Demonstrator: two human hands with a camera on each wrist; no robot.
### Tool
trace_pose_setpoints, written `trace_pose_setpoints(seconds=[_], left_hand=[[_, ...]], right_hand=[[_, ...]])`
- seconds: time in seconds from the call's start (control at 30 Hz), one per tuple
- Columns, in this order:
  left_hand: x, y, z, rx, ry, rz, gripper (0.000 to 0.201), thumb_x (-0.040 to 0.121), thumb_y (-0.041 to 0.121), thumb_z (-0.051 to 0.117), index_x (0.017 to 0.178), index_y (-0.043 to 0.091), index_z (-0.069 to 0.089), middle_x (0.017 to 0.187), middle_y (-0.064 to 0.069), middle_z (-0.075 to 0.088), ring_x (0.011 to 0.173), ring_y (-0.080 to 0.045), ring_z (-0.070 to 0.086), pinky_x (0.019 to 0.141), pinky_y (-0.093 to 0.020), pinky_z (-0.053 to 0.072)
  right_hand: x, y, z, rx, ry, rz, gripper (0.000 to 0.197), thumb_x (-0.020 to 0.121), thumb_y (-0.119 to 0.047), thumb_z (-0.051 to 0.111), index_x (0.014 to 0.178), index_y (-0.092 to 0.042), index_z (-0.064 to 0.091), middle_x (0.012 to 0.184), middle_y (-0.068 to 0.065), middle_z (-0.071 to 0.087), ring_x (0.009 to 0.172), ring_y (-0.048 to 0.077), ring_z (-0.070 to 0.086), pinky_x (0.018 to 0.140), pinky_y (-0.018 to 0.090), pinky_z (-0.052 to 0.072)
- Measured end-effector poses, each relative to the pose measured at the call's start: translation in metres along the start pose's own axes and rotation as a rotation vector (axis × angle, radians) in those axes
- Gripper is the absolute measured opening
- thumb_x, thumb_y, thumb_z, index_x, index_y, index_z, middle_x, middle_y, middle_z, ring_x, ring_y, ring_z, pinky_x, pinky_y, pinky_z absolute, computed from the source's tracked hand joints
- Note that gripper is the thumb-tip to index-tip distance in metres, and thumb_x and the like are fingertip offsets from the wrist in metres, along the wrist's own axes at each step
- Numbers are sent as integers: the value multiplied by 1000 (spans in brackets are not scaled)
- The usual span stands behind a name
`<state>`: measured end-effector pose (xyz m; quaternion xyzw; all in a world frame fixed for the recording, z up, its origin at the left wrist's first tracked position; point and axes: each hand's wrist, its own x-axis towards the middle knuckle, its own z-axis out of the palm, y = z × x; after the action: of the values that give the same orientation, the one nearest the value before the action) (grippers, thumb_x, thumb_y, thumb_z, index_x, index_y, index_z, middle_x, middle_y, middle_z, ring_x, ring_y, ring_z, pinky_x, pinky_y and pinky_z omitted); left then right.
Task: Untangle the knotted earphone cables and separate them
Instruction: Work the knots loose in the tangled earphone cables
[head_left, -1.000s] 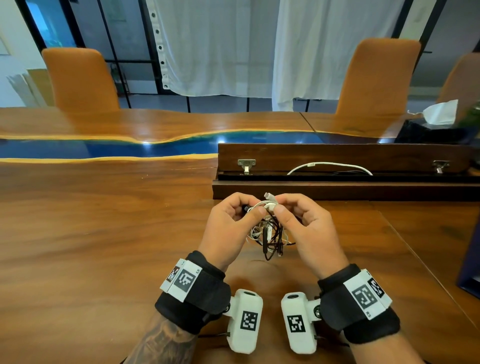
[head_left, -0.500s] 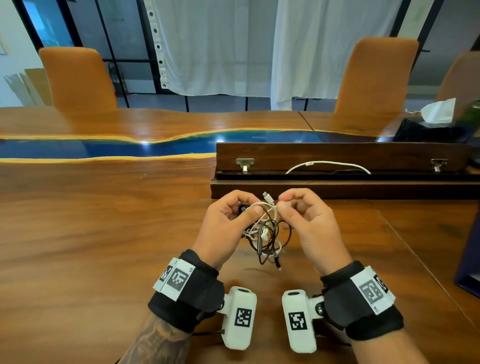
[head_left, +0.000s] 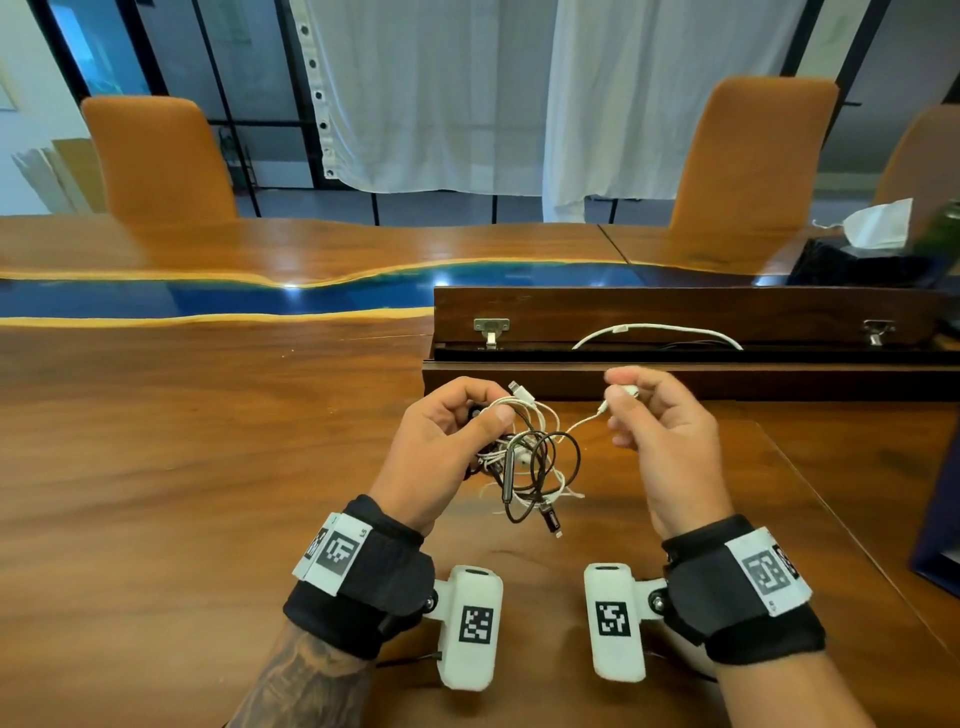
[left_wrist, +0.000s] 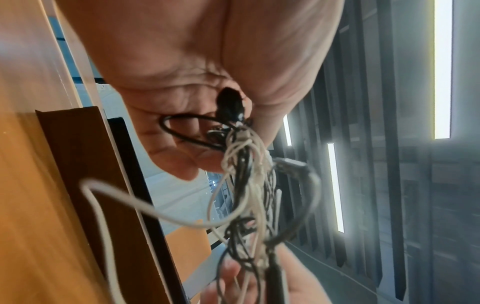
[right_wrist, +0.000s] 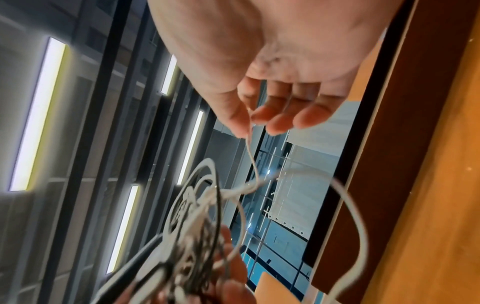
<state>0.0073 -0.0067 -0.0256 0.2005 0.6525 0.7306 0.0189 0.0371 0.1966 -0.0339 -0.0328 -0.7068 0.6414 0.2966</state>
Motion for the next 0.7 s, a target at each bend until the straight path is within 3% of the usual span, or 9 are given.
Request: trace_pose_setpoints(seconds=[0.07,0.13,0.23,0.3,0.4,0.47,0.7], left_hand=[[-1,-1,4,1,10,5,6,95,8,63,99,9,67,86,-2,72,75,-10,67,65,-20,53],[-2,-1,8,1,16,4,6,95,7,62,100,7,67,83,-1,72,71,-8,66,60,-17,51],[-2,-2,11,15,24,14,6,95,6,63,99,4,67,80,-1,70,68,-6,65,59,-15,49],[-1,-3,13,65,30,40,8,94,7,64,100,5,69,83,-3,70,75,-10,67,66,-19,53],[-2,-5,15,134,14,68,9,94,10,66,101,10,72,92,-6,72,87,-19,69,77,-28,58],[-3,-5,16,151,0,67,9,94,10,66,100,11,73,91,-4,73,86,-18,69,77,-28,58],[-3,-5,15,215,-4,85,7,94,10,67,95,12,74,83,4,73,77,-7,66,69,-22,54]], right_hand=[[-4,-4,4,-16,-108,-11,17,97,-16,63,101,-28,74,83,-15,70,79,1,62,72,18,52],[-7,-8,8,-63,-179,-46,16,98,-21,62,99,-26,77,91,-17,74,90,-2,65,75,11,49],[-11,-10,12,-105,-241,-79,18,95,-40,63,102,-30,77,99,-3,71,97,11,65,81,22,52],[-16,-12,15,-102,-308,-81,25,90,-53,67,106,-35,74,102,-1,67,97,14,63,81,29,55],[-19,-13,20,-143,-336,-111,15,92,-37,70,106,-38,73,100,-2,67,95,15,64,81,44,57],[-18,-11,19,-141,-301,-122,17,95,-25,68,105,-37,72,100,-3,69,96,15,65,83,48,56],[-18,-10,18,-137,-259,-153,15,95,-21,67,104,-30,75,96,-10,72,96,11,66,78,29,55]])
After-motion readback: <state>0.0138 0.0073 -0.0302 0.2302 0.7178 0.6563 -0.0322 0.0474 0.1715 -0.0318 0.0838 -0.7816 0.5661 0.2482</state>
